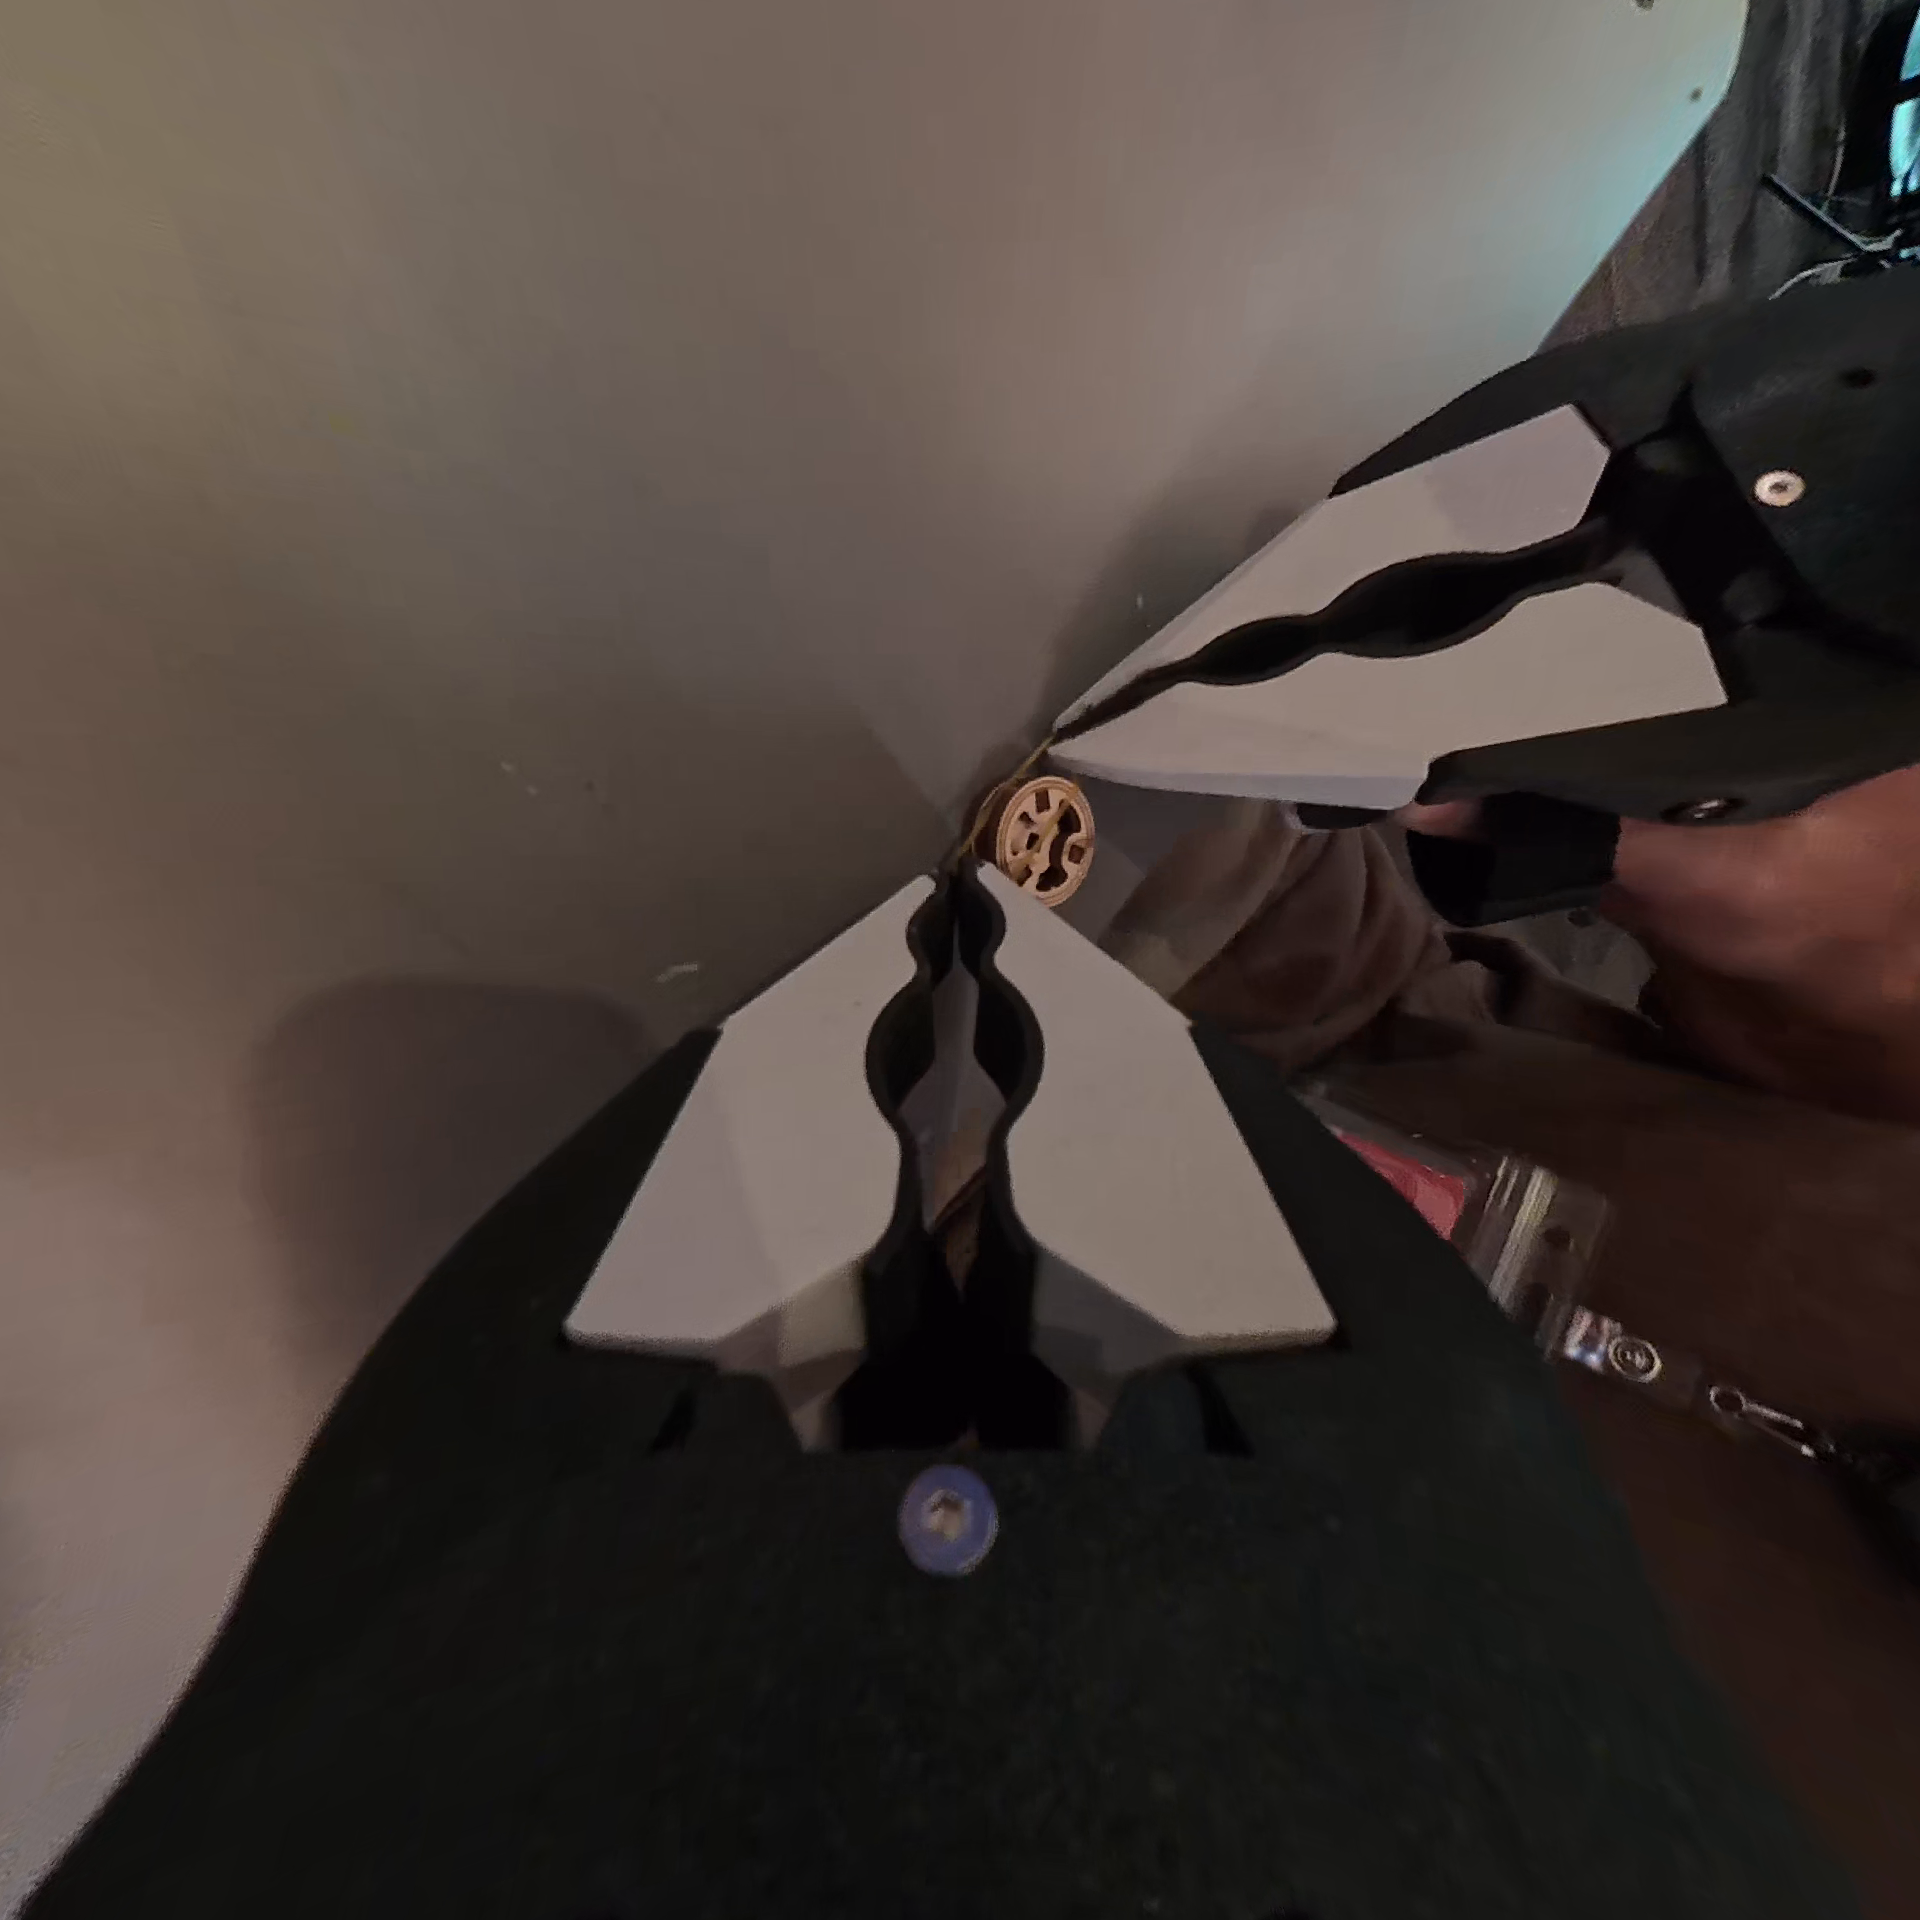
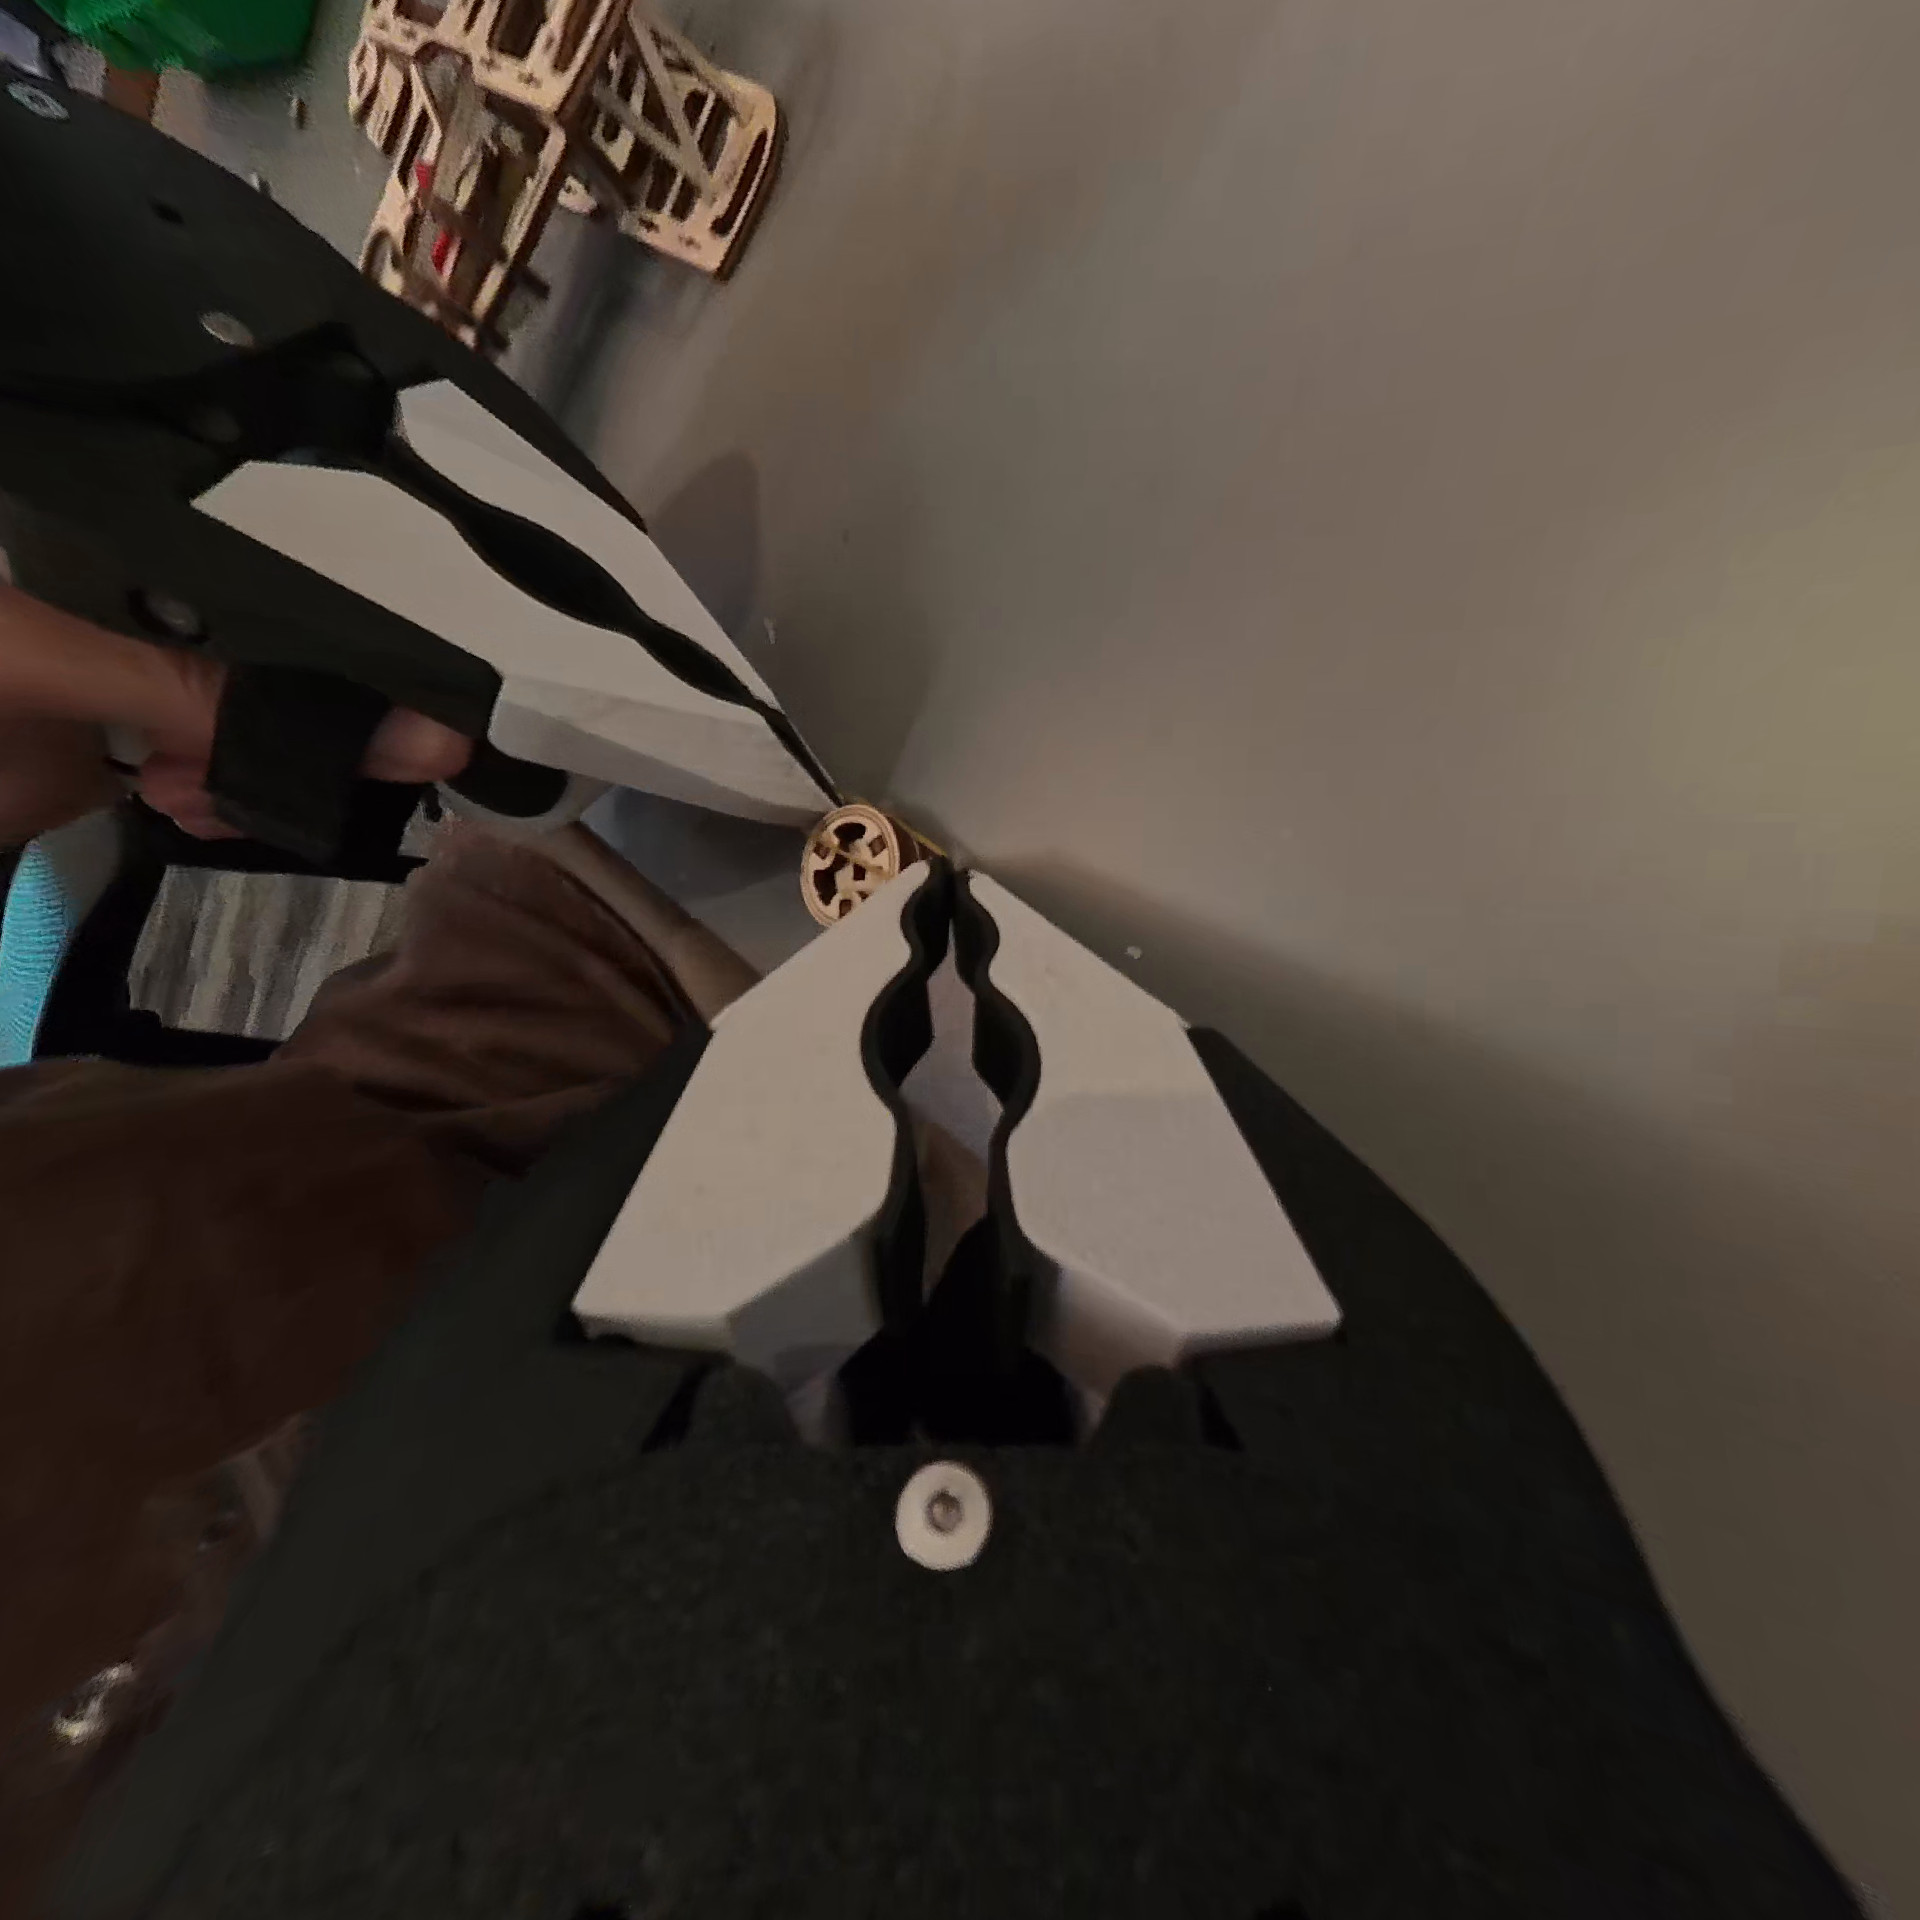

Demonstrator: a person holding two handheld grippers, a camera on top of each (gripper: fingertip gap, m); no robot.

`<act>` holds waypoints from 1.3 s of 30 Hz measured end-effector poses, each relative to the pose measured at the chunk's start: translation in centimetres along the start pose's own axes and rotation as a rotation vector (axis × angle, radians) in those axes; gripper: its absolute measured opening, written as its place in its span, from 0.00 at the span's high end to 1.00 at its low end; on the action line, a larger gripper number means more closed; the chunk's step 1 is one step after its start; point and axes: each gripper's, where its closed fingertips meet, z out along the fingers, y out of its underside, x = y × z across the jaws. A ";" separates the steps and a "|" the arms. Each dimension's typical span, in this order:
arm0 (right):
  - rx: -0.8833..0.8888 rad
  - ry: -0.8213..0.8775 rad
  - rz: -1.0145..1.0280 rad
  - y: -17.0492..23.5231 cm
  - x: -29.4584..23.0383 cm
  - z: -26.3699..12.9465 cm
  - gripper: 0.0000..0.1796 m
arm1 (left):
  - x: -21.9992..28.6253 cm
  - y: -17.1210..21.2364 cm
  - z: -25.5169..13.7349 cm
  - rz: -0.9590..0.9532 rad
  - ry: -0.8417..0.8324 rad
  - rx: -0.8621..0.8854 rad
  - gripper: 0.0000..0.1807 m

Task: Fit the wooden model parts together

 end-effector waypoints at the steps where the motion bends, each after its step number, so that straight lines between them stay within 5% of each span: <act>1: -0.009 0.000 -0.001 0.4 -0.3 -0.1 1.00 | 0.3 0.4 0.1 0.004 0.008 -0.004 1.00; 16: -0.006 -0.004 -0.022 2.0 -1.0 -0.6 1.00 | 1.0 1.7 0.2 0.078 0.009 -0.002 1.00; 39: -0.003 -0.232 0.267 3.8 -2.5 -1.6 1.00 | 1.4 1.6 0.5 0.126 0.021 0.003 1.00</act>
